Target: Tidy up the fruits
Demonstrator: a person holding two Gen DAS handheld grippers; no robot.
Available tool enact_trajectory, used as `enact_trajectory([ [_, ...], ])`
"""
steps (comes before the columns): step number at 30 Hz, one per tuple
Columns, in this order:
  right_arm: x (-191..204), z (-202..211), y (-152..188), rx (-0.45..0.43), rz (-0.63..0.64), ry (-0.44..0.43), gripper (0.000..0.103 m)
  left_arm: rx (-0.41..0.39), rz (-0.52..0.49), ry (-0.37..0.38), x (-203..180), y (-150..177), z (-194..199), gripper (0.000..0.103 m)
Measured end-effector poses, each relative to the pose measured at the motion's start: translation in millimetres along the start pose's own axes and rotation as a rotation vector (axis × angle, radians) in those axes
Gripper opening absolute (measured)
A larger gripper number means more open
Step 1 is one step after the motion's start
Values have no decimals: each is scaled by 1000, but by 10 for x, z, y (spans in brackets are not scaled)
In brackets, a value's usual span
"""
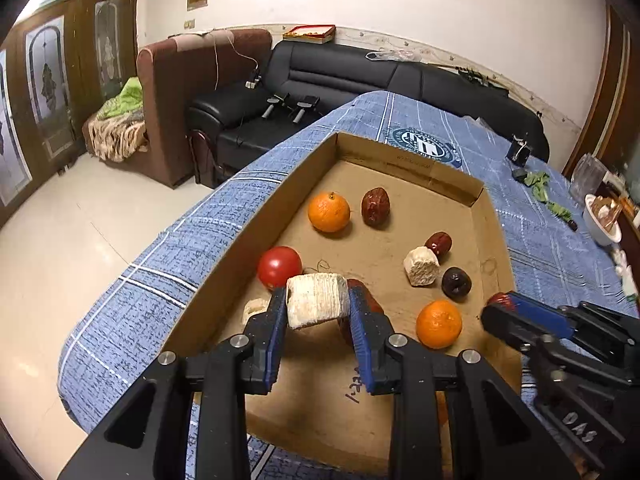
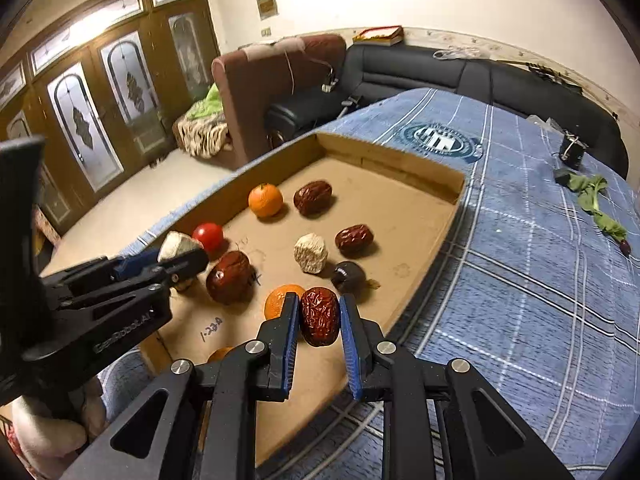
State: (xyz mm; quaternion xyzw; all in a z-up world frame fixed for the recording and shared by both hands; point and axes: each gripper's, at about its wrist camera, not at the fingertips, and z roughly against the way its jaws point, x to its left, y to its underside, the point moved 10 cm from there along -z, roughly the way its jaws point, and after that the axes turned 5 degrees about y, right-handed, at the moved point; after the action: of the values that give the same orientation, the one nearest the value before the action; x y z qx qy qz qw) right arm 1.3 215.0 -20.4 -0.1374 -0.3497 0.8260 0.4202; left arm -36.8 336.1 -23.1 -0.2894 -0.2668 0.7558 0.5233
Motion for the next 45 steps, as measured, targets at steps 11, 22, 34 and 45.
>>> enact_trajectory([
  [11,24,-160,67,26,2,-2,23,-20,14,27,-58,-18,-13,53],
  [22,-18,-42,48,-2,-31,-13,24,-48,9,36,-155,-75,137,77],
  [34,-267,272,76,-59,-112,1,25,-106,-32,-6,-320,-114,431,81],
  [45,-436,536,237,-92,-147,34,25,-253,-62,-173,-375,-234,867,97],
])
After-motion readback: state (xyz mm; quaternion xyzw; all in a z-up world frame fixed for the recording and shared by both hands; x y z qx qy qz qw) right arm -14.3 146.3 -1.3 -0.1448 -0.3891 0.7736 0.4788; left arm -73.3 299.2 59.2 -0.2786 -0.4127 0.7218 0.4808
